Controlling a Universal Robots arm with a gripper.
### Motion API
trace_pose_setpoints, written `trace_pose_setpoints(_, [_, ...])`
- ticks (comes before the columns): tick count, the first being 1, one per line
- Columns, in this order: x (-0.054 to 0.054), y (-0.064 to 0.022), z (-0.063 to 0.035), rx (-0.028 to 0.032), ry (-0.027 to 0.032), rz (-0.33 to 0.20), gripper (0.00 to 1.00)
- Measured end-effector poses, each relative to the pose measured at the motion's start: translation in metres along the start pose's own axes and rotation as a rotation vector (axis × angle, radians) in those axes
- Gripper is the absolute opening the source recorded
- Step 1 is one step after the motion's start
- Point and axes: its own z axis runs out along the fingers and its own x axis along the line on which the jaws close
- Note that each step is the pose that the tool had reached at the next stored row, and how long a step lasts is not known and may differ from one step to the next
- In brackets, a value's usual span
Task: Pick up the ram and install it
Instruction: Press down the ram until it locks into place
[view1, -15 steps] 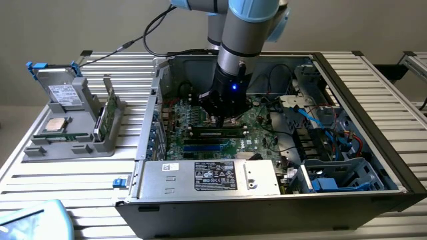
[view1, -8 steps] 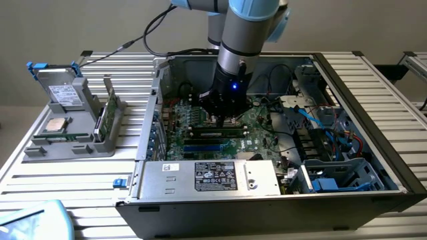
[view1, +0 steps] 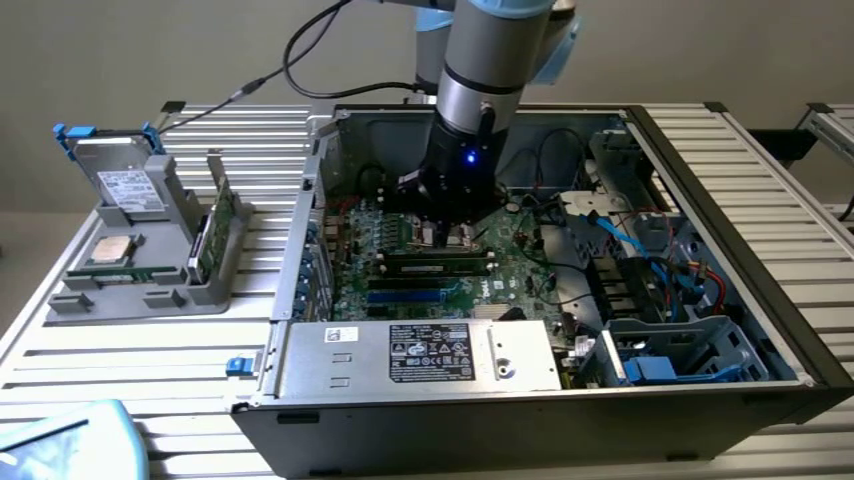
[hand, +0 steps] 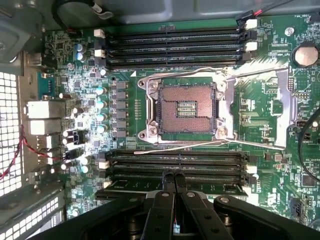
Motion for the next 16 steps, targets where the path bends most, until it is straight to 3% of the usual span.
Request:
trace_pose_setpoints(8, [0.0012,-0.0022,-0.0098,0.0018,-0.0001,0.0,0.1])
trace_pose_setpoints(11, [0.0013,-0.003,-0.0104,0.0076,-0.0014,0.001,0.1])
trace_pose_setpoints(13, [0.0013,-0.0031,-0.0107,0.0192,-0.0047,0.001,0.1])
trace_pose_setpoints(14, [0.0013,-0.0031,-0.0107,0.0278,-0.0073,0.001,0.1])
trace_pose_setpoints(16, [0.0015,-0.0032,-0.0107,0.0516,-0.016,0.002,0.1])
